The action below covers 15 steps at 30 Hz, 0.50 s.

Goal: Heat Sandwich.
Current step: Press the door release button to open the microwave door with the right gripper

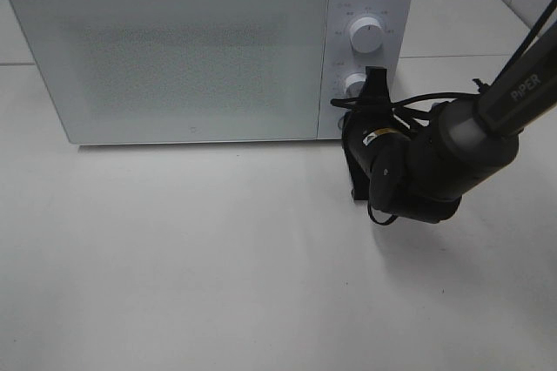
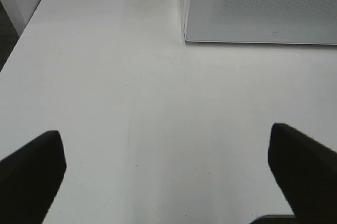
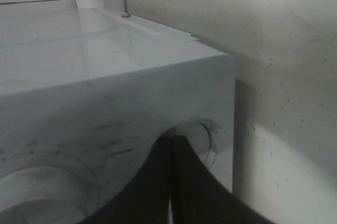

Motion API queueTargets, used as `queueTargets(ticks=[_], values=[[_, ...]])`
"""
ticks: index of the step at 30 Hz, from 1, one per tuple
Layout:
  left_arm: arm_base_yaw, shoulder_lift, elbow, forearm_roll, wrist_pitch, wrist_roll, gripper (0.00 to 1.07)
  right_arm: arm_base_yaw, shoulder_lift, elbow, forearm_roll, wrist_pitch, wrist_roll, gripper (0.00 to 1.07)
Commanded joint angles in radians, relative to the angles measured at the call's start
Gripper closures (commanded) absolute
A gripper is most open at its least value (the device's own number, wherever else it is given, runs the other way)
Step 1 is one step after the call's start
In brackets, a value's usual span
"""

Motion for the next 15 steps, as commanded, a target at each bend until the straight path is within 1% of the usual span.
queueTargets(ticks=[1, 5, 10, 15], values=[[0.003, -0.006, 0.004, -0.001, -0.012, -0.003, 0.09, -0.014, 0.002, -0.049, -0.023, -0.098, -0.011, 1.07], [0.003, -0.006, 0.004, -0.001, -0.012, -0.003, 0.09, -0.015, 0.040, -0.108, -0.021, -0.158, -0.047, 1.07], [0.003, -0.006, 0.004, -0.001, -0.012, -0.003, 0.09, -0.040, 0.048, -0.143, -0.013, -0.237, -0.110, 1.07], [0.003, -0.006, 0.004, -0.001, -0.012, -0.003, 0.09, -0.050, 0.048, -0.168, -0.016, -0.290, -0.116, 1.07]])
